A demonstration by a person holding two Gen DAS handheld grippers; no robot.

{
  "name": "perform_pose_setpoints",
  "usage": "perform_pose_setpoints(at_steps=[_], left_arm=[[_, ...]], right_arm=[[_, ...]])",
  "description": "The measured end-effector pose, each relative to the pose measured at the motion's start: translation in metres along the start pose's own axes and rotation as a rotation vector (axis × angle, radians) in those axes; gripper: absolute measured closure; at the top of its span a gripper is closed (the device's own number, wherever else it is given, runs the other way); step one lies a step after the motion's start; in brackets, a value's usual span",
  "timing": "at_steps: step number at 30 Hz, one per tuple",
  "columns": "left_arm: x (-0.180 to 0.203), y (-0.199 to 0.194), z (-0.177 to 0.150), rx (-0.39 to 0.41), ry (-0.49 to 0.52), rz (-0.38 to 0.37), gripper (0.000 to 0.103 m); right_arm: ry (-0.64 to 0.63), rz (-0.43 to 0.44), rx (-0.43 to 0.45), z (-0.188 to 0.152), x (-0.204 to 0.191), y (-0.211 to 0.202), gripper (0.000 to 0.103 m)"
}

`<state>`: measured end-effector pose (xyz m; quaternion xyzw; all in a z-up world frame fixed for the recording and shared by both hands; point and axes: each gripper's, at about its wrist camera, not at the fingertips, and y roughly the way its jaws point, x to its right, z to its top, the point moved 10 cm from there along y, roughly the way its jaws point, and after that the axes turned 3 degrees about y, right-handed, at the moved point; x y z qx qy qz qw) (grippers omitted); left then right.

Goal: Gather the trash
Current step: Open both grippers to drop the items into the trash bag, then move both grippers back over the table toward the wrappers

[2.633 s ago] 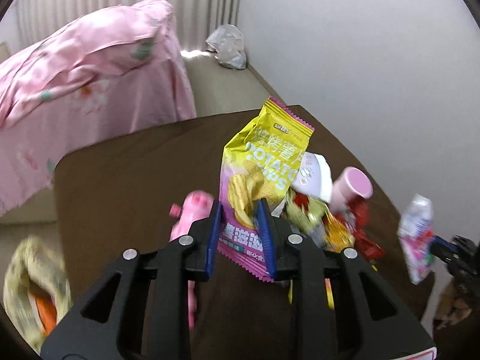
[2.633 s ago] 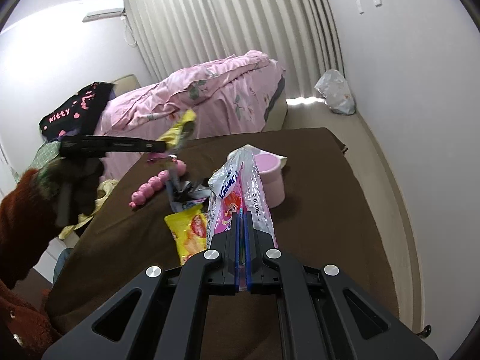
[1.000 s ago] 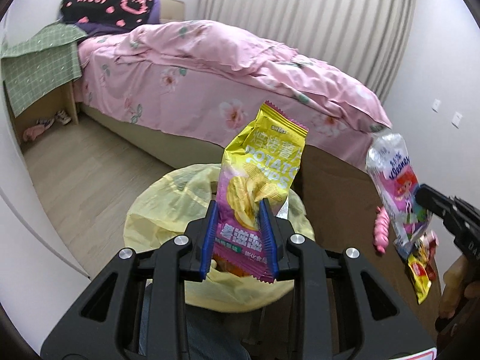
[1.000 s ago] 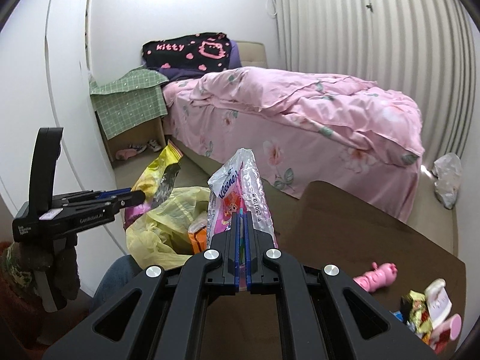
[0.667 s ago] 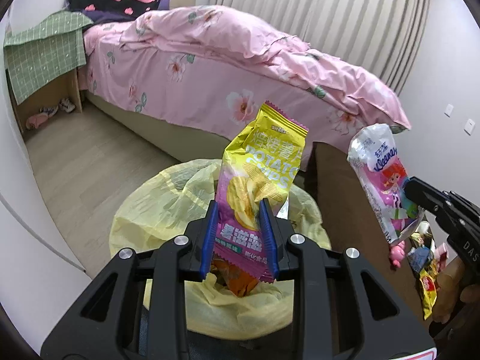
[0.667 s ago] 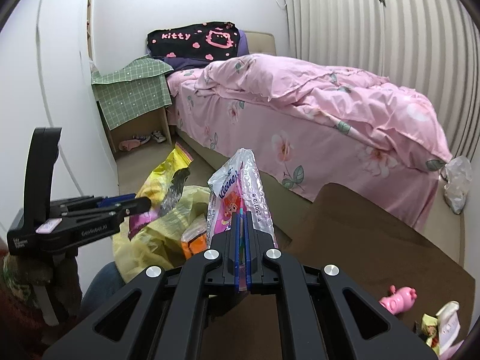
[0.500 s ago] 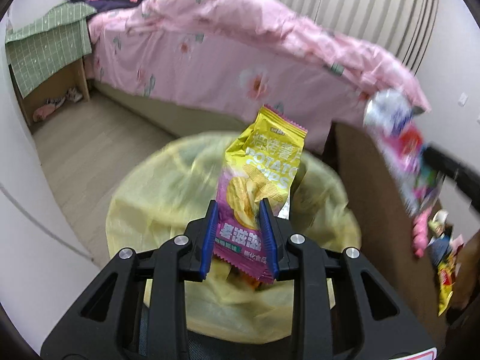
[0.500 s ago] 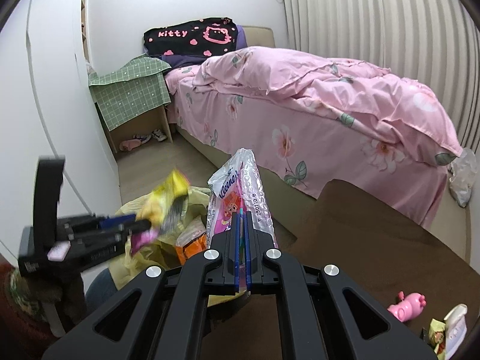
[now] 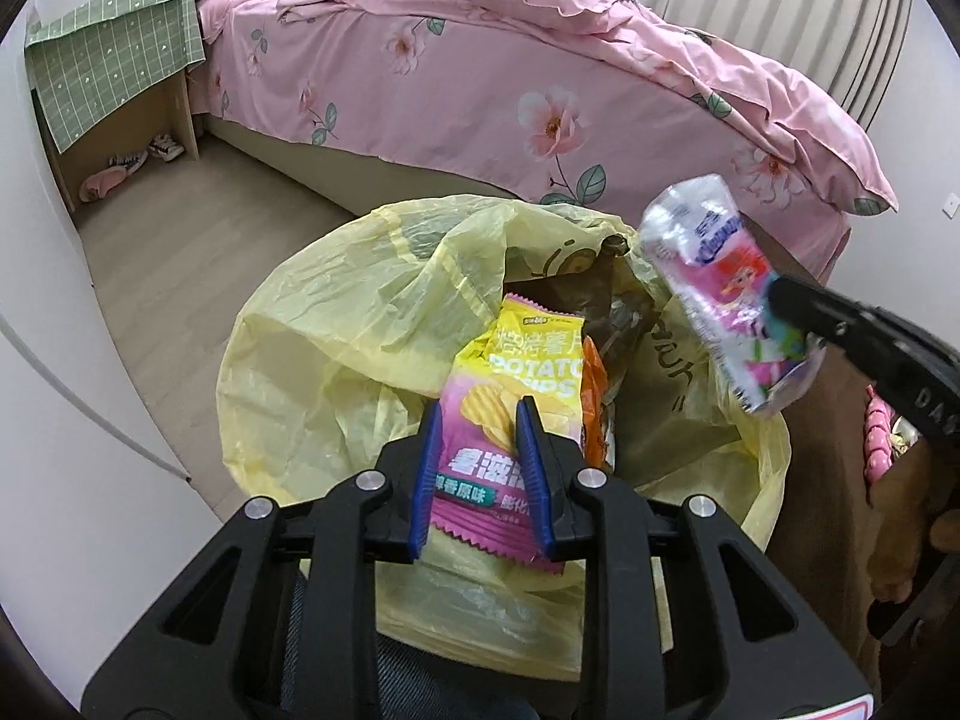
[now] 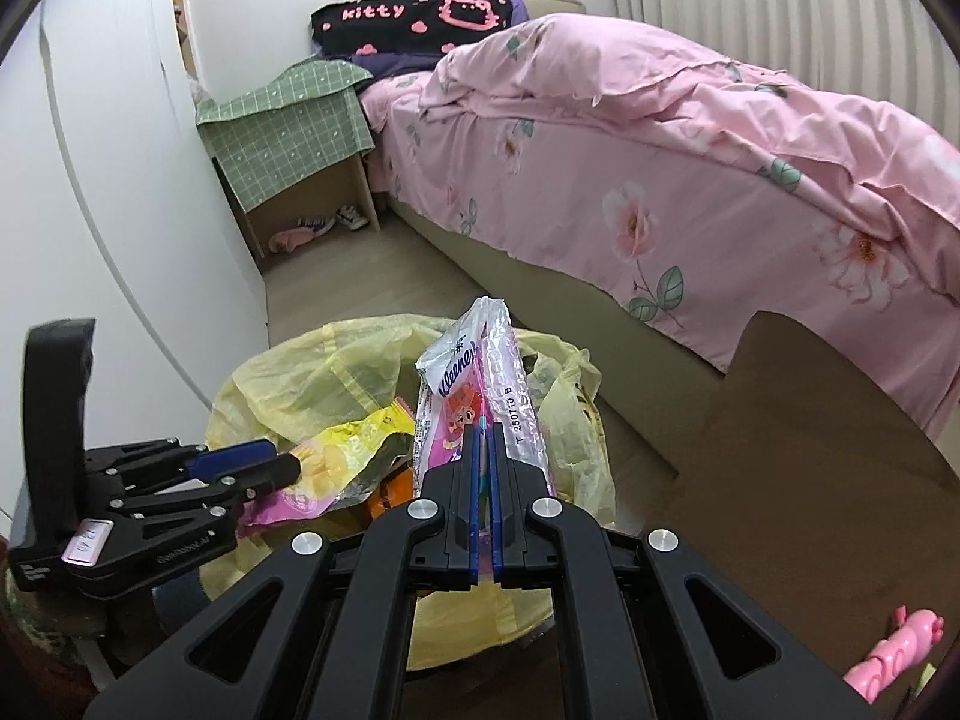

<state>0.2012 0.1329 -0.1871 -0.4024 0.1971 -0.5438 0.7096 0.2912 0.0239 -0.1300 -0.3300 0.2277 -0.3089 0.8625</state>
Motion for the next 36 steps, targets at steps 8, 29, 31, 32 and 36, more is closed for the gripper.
perform_pose_setpoints(at_steps=[8,29,31,32,36], left_arm=[[0.01,0.009,0.011,0.004,-0.013,-0.041,0.088],[0.002,-0.055,0.051,0.183,-0.131,-0.089,0.055],[0.016,-0.059,0.048,0.174,-0.097,-0.109,0.055],[0.026,-0.06,0.046,0.169,-0.076,-0.124,0.055],[0.071,-0.066,0.037,0.162,0.012,-0.183,0.055]], right_arm=[[0.049,0.021,-0.038,-0.007,0.012,0.013,0.099],[0.055,-0.008,0.001,-0.028,0.026,-0.049,0.062],[0.08,-0.035,0.021,-0.037,0.039,-0.071,0.062],[0.09,-0.05,0.028,-0.041,0.045,-0.08,0.062],[0.141,-0.15,0.08,-0.07,0.077,-0.132,0.062]])
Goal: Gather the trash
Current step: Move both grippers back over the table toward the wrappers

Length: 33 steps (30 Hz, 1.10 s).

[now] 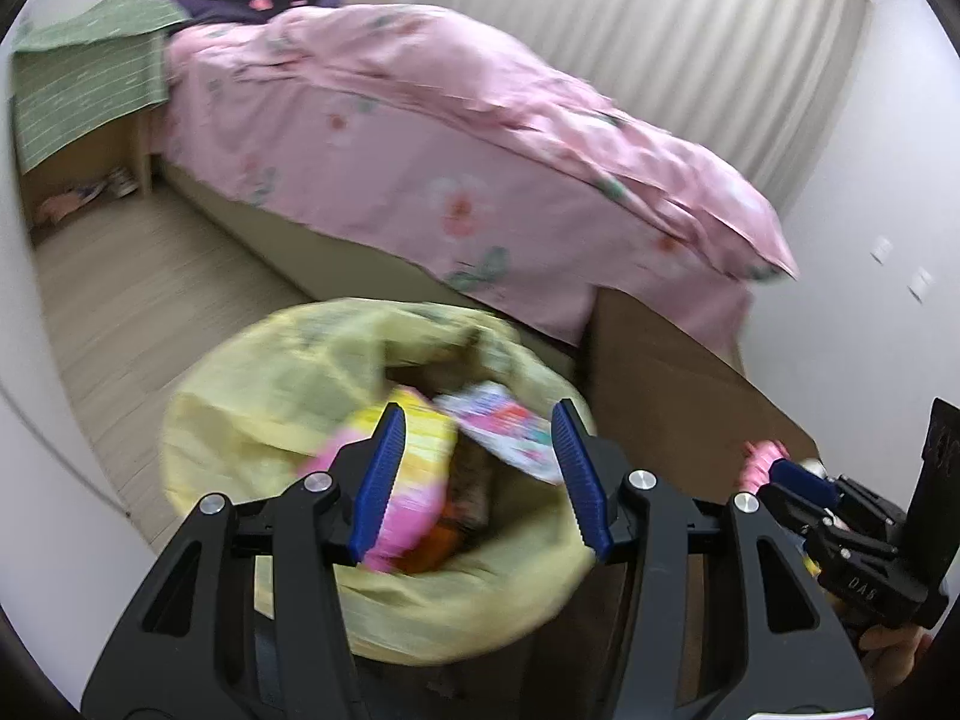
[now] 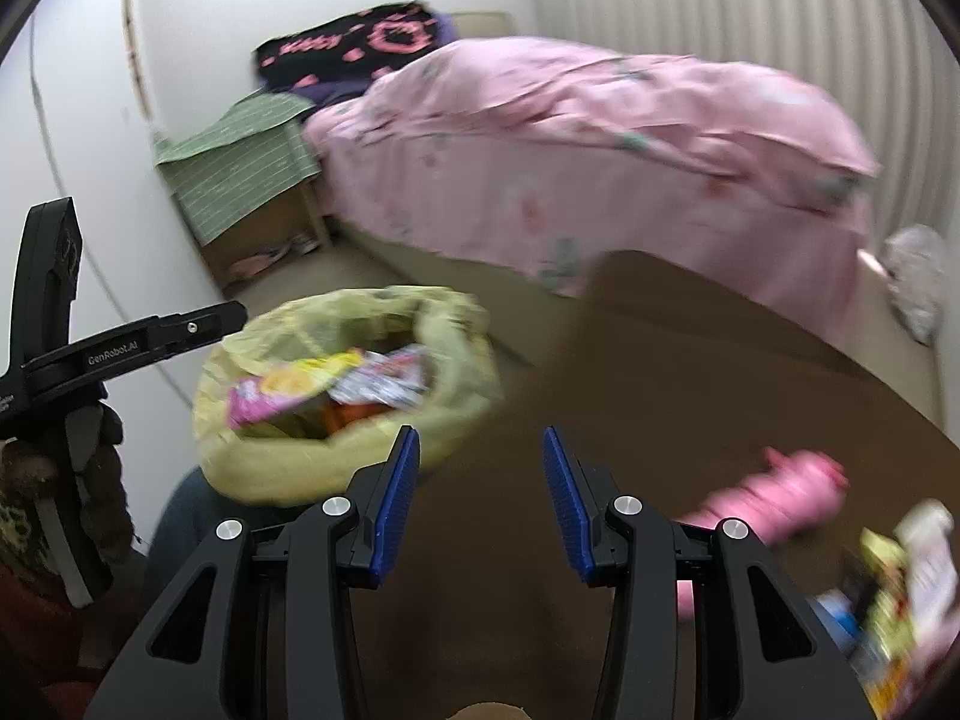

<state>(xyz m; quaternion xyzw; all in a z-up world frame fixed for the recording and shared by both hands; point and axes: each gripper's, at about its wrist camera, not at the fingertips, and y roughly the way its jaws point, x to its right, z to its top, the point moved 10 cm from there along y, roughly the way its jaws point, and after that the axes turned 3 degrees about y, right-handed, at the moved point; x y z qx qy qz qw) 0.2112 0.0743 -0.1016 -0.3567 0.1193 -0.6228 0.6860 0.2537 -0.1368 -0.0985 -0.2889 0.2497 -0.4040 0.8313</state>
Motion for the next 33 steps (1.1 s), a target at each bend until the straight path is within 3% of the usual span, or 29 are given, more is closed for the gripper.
perform_pose_setpoints(at_steps=[7,11,13,16,20,25,28,33], left_arm=[[0.101,0.007,-0.028,-0.051,0.195,-0.174,0.052],[0.153,0.009,-0.052,-0.103,0.275,-0.28,0.052],[0.174,0.01,-0.065,-0.127,0.303,-0.316,0.051],[0.203,0.013,-0.085,-0.168,0.351,-0.362,0.051],[0.242,0.02,-0.114,-0.223,0.435,-0.416,0.051],[0.284,0.028,-0.146,-0.312,0.466,-0.507,0.051],[0.304,0.033,-0.161,-0.347,0.524,-0.513,0.051],[0.316,0.032,-0.167,-0.348,0.552,-0.496,0.051]], right_arm=[[0.083,-0.194,0.064,-0.054,0.078,-0.084,0.057],[0.171,-0.238,0.093,-0.085,0.114,-0.12,0.05],[0.203,-0.223,0.089,-0.103,0.126,-0.129,0.044],[0.21,-0.263,0.04,-0.128,0.143,-0.139,0.044],[0.263,-0.331,0.058,-0.15,0.17,-0.156,0.044],[0.326,-0.398,0.063,-0.174,0.194,-0.168,0.044],[0.336,-0.404,0.063,-0.18,0.199,-0.17,0.044],[0.311,-0.323,0.041,-0.184,0.185,-0.158,0.044]])
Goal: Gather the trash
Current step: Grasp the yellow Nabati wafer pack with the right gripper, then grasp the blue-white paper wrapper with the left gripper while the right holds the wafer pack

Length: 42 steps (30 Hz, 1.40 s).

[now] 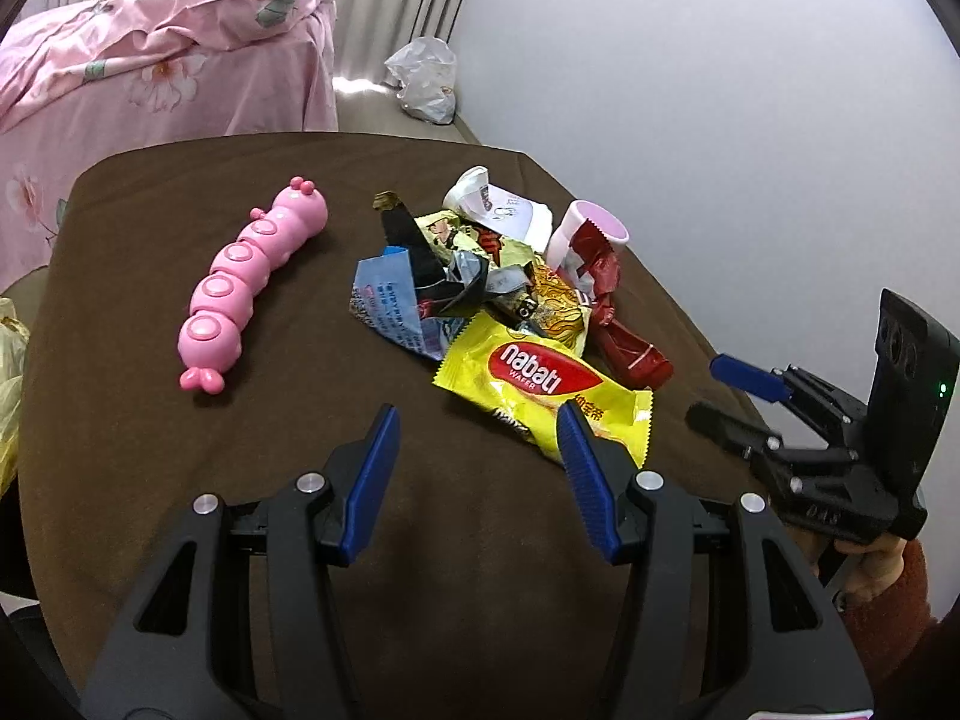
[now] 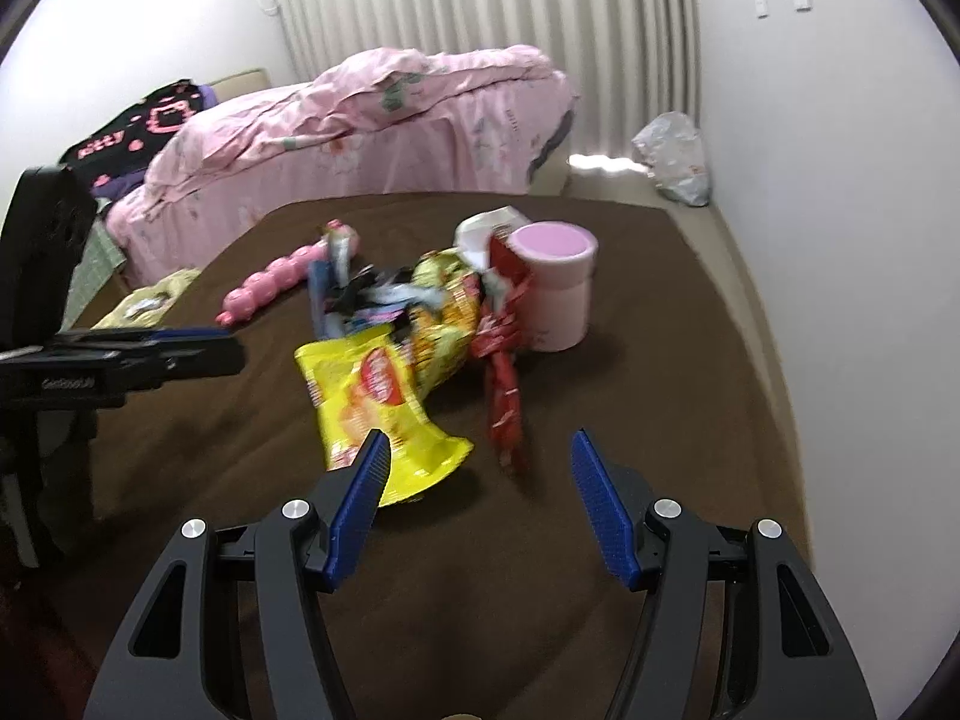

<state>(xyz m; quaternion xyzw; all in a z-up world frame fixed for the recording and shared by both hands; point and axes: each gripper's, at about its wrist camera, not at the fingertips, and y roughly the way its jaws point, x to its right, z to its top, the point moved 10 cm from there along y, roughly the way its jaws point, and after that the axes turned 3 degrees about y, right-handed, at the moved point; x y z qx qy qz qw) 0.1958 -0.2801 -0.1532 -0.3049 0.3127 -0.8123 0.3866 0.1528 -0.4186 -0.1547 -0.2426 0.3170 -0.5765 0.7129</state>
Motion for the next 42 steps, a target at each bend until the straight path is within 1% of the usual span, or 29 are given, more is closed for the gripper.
perform_pose_setpoints(at_steps=[4,5,7,10,12,14,17,19,21,24,26,28,31,32,33,34,35,36,37,39,42], left_arm=[[-0.021,-0.012,-0.005,0.011,-0.033,0.054,0.051],[-0.029,-0.017,-0.006,0.019,-0.054,0.064,0.051],[-0.043,-0.024,-0.006,0.033,-0.093,0.078,0.051],[-0.059,-0.032,-0.006,0.051,-0.142,0.09,0.051],[-0.065,-0.036,-0.006,0.061,-0.154,0.092,0.051],[-0.069,-0.037,-0.005,0.067,-0.157,0.095,0.051],[-0.069,-0.035,-0.004,0.066,-0.159,0.084,0.051],[-0.064,-0.03,-0.001,0.066,-0.143,0.074,0.051],[-0.056,-0.022,0.007,0.069,-0.102,0.062,0.051],[-0.049,-0.01,0.02,0.076,-0.053,0.064,0.051],[-0.045,0.002,0.028,0.066,-0.043,0.047,0.051],[-0.041,0.015,0.034,0.047,-0.041,0.034,0.051],[-0.037,0.04,0.041,0.002,-0.03,0.054,0.051],[-0.039,0.049,0.042,-0.023,-0.025,0.072,0.052],[-0.043,0.055,0.041,-0.04,-0.03,0.093,0.061],[-0.047,0.06,0.04,-0.051,-0.044,0.102,0.077],[-0.049,0.061,0.039,-0.056,-0.056,0.093,0.08],[-0.052,0.059,0.038,-0.054,-0.077,0.081,0.088],[-0.054,0.055,0.037,-0.049,-0.083,0.088,0.095],[-0.062,0.04,0.034,-0.032,-0.083,0.12,0.097],[-0.072,0.012,0.023,-0.019,-0.086,0.141,0.097]], right_arm=[[-0.091,0.017,-0.007,0.01,-0.015,0.012,0.044],[-0.103,0.047,-0.014,0.014,-0.02,0.017,0.045],[-0.099,0.099,-0.041,0.019,-0.028,0.029,0.051],[-0.085,0.146,-0.105,0.012,-0.043,0.046,0.057],[-0.092,0.171,-0.127,0.004,-0.055,0.049,0.059],[-0.105,0.197,-0.139,-0.007,-0.071,0.049,0.063],[-0.105,0.188,-0.134,-0.016,-0.08,0.044,0.066],[-0.095,0.181,-0.139,-0.02,-0.08,0.04,0.079],[-0.086,0.167,-0.151,-0.026,-0.076,0.036,0.091],[-0.057,0.149,-0.135,-0.032,-0.067,0.023,0.093],[-0.029,0.134,-0.116,-0.034,-0.057,0.015,0.093],[0.004,0.113,-0.097,-0.035,-0.046,0.007,0.093],[0.023,0.092,-0.098,-0.041,-0.036,0.005,0.093],[0.024,0.085,-0.102,-0.044,-0.035,0.006,0.093],[0.021,0.082,-0.106,-0.046,-0.034,0.007,0.093],[0.016,0.08,-0.104,-0.047,-0.034,0.007,0.093],[0.013,0.081,-0.101,-0.048,-0.035,0.007,0.093],[0.011,0.08,-0.1,-0.048,-0.035,0.007,0.093],[0.012,0.08,-0.095,-0.049,-0.035,0.006,0.093],[0.02,0.089,-0.093,-0.047,-0.036,0.008,0.092],[0.038,0.098,-0.096,-0.048,-0.037,0.011,0.092]])
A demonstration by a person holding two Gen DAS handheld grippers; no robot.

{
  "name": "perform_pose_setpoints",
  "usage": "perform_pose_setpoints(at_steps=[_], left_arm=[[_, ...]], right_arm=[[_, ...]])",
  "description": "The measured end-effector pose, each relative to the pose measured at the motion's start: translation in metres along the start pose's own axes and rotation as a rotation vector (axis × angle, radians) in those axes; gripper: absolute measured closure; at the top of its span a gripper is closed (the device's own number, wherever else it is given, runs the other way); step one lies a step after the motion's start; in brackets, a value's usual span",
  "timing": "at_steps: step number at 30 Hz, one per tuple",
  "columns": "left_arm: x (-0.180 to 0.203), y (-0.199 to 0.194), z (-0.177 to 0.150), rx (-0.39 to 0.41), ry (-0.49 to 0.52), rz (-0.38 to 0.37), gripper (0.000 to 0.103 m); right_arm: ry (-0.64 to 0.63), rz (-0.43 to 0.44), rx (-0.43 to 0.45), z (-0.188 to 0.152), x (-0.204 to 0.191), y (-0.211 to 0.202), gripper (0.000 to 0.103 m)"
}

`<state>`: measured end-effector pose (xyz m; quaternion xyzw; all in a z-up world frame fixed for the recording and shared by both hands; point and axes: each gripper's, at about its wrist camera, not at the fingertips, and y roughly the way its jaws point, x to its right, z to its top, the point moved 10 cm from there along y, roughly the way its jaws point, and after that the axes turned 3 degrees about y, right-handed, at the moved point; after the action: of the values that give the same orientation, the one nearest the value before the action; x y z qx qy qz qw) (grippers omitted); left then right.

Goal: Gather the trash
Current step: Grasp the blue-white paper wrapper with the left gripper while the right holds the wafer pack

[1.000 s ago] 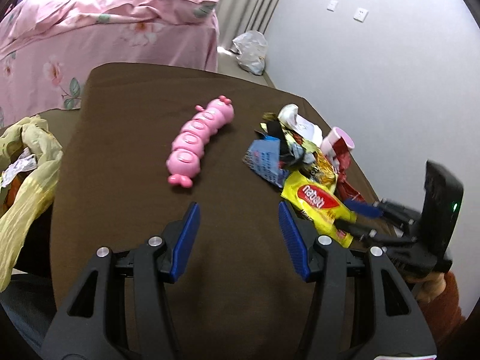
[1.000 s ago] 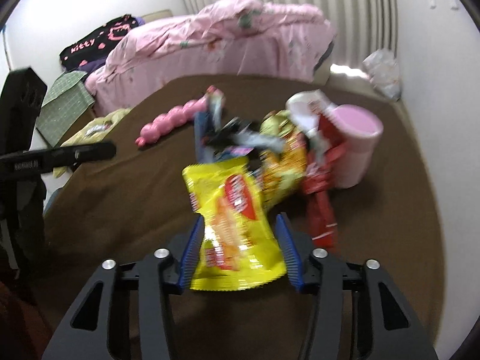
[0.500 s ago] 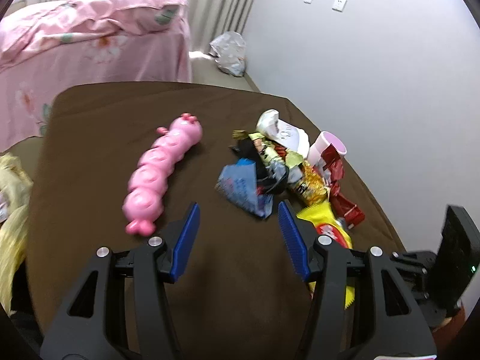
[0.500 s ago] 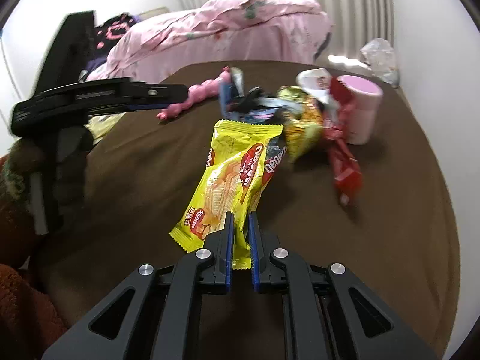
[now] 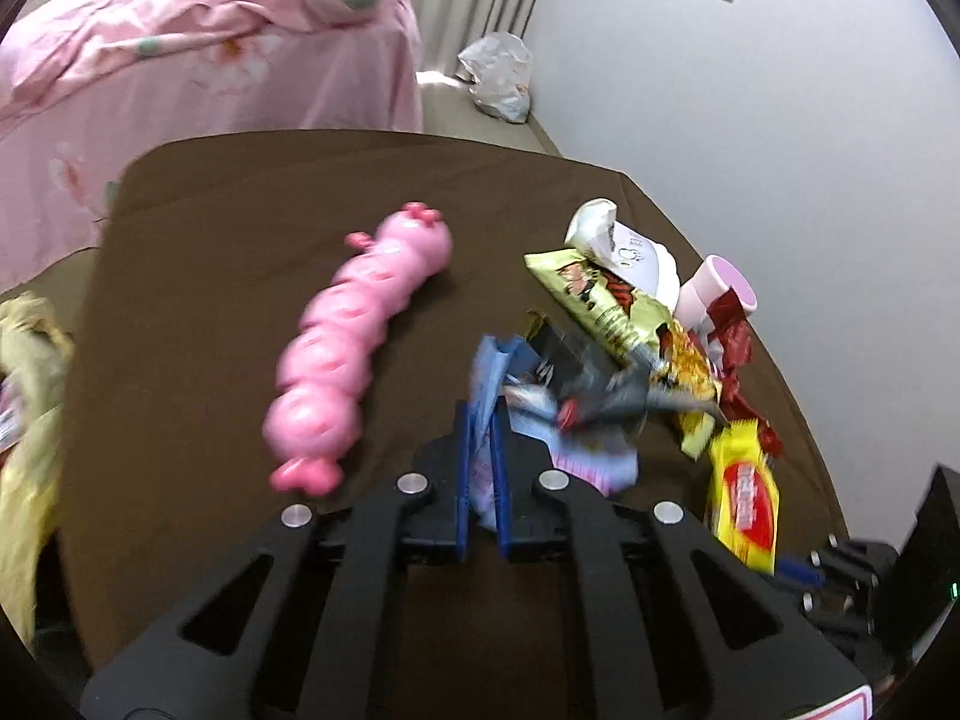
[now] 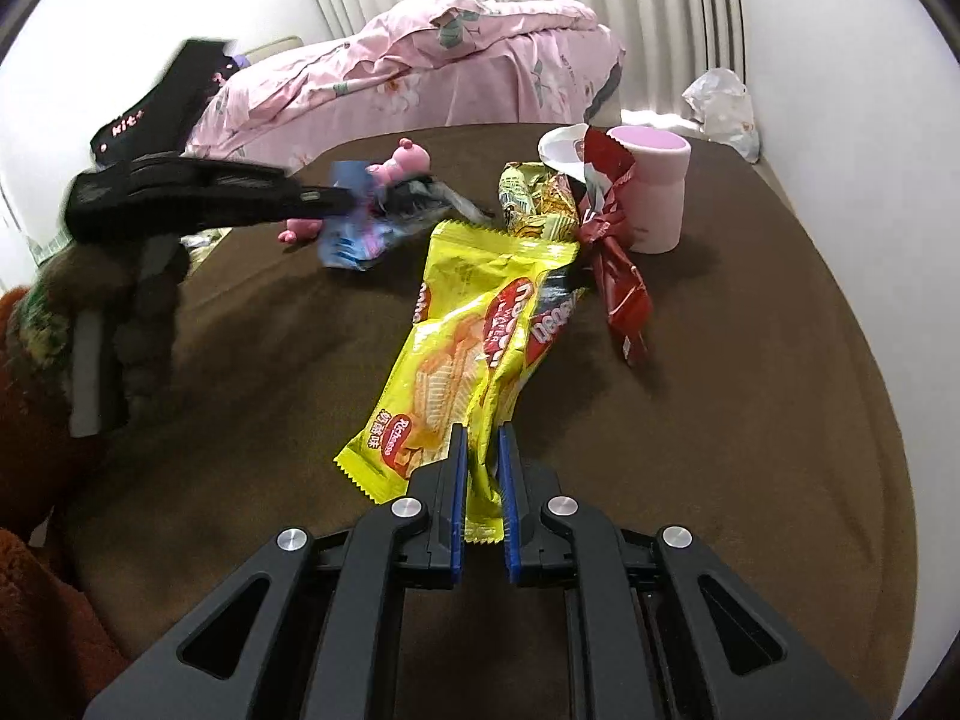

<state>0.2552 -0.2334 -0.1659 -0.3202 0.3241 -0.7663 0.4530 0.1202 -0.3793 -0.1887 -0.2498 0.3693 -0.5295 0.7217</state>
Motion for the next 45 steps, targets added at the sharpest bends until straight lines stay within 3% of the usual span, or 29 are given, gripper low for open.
perform_pose_setpoints(at_steps=[7,8,12,16,19,22,25,29,32,34,38,45], left_arm=[[-0.047,-0.054,-0.03,0.028,0.064,0.16,0.097],[-0.049,-0.058,-0.032,0.034,0.064,0.153,0.096],[-0.047,-0.071,-0.038,0.067,0.061,0.057,0.067],[-0.035,-0.082,-0.038,0.1,0.08,-0.003,0.066],[-0.049,-0.09,-0.033,0.137,-0.022,-0.021,0.066],[-0.084,-0.094,-0.029,0.174,-0.2,-0.021,0.066],[-0.102,-0.085,-0.031,0.14,-0.272,0.001,0.066],[-0.08,-0.059,-0.042,0.043,-0.171,0.006,0.066],[-0.063,-0.042,-0.051,-0.013,-0.077,0.055,0.066],[-0.054,-0.036,-0.053,-0.019,-0.013,0.103,0.066],[-0.038,-0.03,-0.056,-0.037,0.06,0.104,0.066],[-0.033,-0.041,-0.042,0.005,-0.015,-0.012,0.066]], right_arm=[[0.02,0.005,-0.004,-0.001,0.001,0.001,0.088],[0.022,0.006,-0.004,-0.002,0.002,0.001,0.088],[0.02,-0.001,-0.002,-0.001,0.001,0.002,0.088],[0.025,0.003,-0.002,0.0,0.002,0.002,0.088],[0.039,0.014,0.0,0.0,0.003,0.002,0.088],[0.047,0.021,0.002,0.0,0.004,0.002,0.088],[0.049,0.023,0.002,0.0,0.005,0.002,0.088],[0.048,0.021,0.002,0.0,0.005,0.002,0.088],[0.041,0.015,0.001,0.0,0.005,0.002,0.088],[0.034,0.006,0.0,-0.001,0.005,0.002,0.088],[0.014,-0.016,-0.003,-0.001,0.002,0.002,0.087],[0.062,0.027,0.001,0.0,0.005,0.002,0.087]])
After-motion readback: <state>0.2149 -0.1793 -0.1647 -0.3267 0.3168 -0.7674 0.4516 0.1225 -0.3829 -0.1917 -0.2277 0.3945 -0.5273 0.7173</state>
